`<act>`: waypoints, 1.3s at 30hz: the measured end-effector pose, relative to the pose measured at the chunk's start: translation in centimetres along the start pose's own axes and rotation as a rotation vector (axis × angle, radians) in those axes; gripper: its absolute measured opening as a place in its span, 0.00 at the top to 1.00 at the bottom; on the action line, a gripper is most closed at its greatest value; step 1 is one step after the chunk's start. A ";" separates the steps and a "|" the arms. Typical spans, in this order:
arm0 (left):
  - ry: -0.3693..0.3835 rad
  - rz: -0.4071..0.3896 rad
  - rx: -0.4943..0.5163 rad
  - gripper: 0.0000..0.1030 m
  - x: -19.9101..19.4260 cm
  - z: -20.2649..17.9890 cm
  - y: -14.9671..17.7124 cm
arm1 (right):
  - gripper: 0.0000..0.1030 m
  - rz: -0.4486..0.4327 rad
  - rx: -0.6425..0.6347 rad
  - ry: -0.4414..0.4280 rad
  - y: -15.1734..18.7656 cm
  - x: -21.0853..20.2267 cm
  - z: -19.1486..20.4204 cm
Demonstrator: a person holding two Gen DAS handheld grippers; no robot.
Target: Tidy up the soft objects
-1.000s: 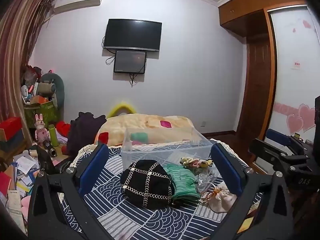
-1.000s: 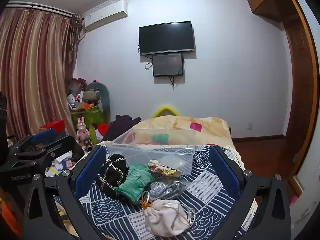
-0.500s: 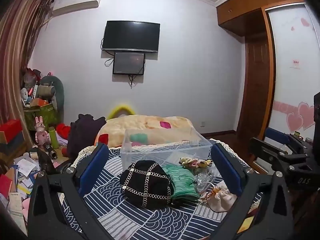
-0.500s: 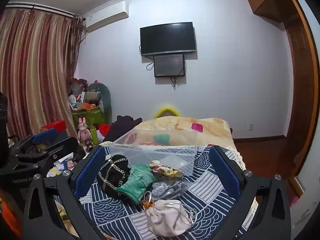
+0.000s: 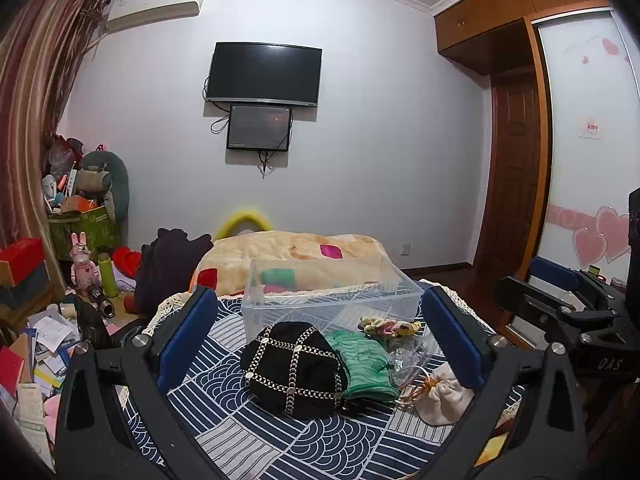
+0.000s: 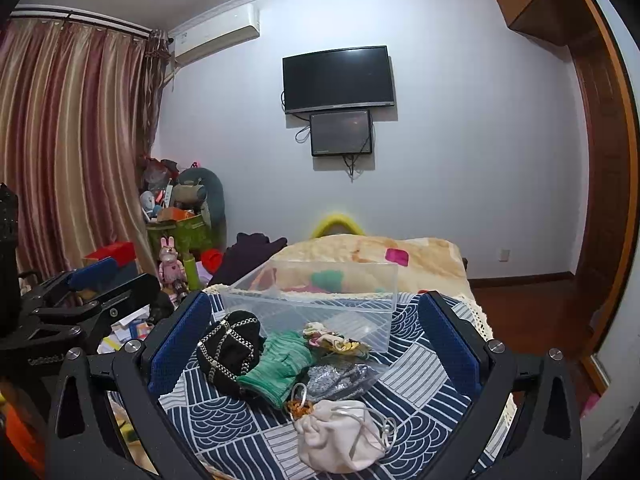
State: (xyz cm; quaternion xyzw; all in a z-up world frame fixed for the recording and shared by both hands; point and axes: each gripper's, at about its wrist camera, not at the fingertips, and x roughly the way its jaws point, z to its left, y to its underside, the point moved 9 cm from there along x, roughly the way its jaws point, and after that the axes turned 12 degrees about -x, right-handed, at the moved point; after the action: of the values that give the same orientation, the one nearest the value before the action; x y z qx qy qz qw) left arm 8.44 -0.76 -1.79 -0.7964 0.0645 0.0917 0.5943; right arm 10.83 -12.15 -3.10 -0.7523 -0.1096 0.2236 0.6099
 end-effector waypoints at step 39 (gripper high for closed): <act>0.000 -0.019 0.008 0.00 -0.6 -0.1 -0.4 | 0.00 -0.016 0.001 -0.006 0.0 0.0 0.1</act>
State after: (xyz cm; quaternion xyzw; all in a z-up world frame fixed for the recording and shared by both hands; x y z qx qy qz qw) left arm 7.92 -0.78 -1.23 -0.7945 0.0576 0.0857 0.5984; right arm 10.81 -12.09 -3.08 -0.7505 -0.1171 0.2210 0.6117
